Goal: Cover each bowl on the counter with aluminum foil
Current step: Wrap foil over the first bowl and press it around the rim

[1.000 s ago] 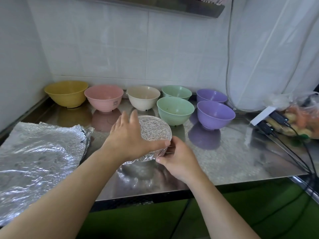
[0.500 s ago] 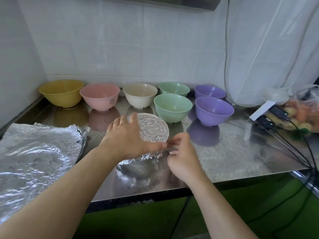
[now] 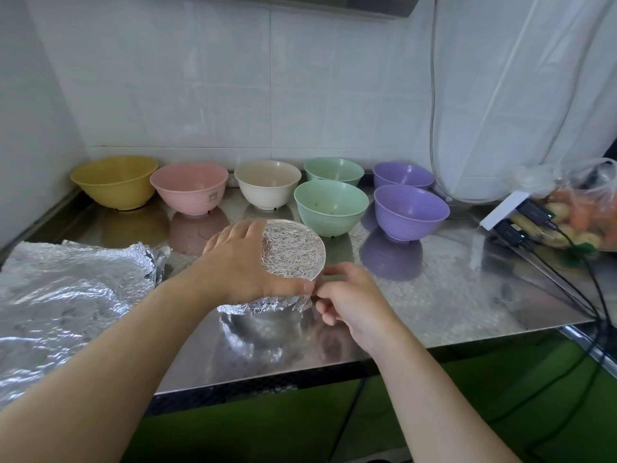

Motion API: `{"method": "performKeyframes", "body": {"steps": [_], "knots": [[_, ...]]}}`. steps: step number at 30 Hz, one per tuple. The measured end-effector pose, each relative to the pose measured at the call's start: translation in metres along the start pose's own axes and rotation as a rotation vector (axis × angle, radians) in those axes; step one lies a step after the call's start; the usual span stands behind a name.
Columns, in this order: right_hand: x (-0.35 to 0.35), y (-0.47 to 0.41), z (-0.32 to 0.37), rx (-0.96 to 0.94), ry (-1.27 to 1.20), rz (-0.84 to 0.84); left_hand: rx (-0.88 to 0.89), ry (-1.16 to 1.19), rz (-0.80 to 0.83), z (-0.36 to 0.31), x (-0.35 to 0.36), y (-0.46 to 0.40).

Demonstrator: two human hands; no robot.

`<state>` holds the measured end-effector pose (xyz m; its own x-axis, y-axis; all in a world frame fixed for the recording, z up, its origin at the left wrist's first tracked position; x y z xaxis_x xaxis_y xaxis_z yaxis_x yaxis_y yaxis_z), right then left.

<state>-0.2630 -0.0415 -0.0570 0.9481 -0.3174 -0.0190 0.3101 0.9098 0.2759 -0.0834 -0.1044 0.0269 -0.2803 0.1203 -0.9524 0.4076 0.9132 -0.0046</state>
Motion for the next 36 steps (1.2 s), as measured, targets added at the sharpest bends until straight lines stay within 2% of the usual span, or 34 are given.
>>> {"method": "performKeyframes", "body": {"steps": [5,10,15,21,27,30,33,35,36], "knots": [[0.010,0.007,0.002,0.073,-0.187,0.124,-0.002,0.001,0.004,0.000,0.001,0.001],[0.023,0.015,0.008,0.076,-0.214,0.219,-0.004,-0.008,0.004,0.000,0.001,0.001],[0.024,0.018,0.010,0.070,-0.141,0.168,-0.005,-0.009,0.005,-0.001,0.001,0.001],[0.004,0.017,0.014,-0.025,0.032,-0.048,-0.007,-0.003,0.000,-0.001,0.000,0.002],[0.026,0.023,0.002,0.115,-0.222,0.093,-0.005,0.016,-0.004,0.000,0.000,0.001],[0.010,0.023,0.003,0.153,0.025,0.048,0.010,0.036,-0.018,0.000,-0.001,0.000],[-0.018,0.011,0.030,-0.034,0.238,-0.176,0.051,0.089,-0.088,0.001,-0.009,0.004],[-0.030,0.005,0.057,-0.225,0.190,-0.335,0.064,0.208,-0.252,0.005,-0.025,0.015],[-0.026,-0.001,0.064,-0.302,0.119,-0.323,0.049,0.315,-0.363,0.011,-0.031,0.022]]}}
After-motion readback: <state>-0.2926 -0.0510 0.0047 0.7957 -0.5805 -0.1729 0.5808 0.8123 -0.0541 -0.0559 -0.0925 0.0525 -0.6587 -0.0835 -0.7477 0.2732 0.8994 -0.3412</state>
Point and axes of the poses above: each hand's wrist, its own y-axis away from the middle knuckle, its own x-axis out of the palm, z = x × y, the point moved 10 cm from there along -y, towards the middle knuckle, and after that the axes turned 3 degrees about -y, right-handed, at the moved point
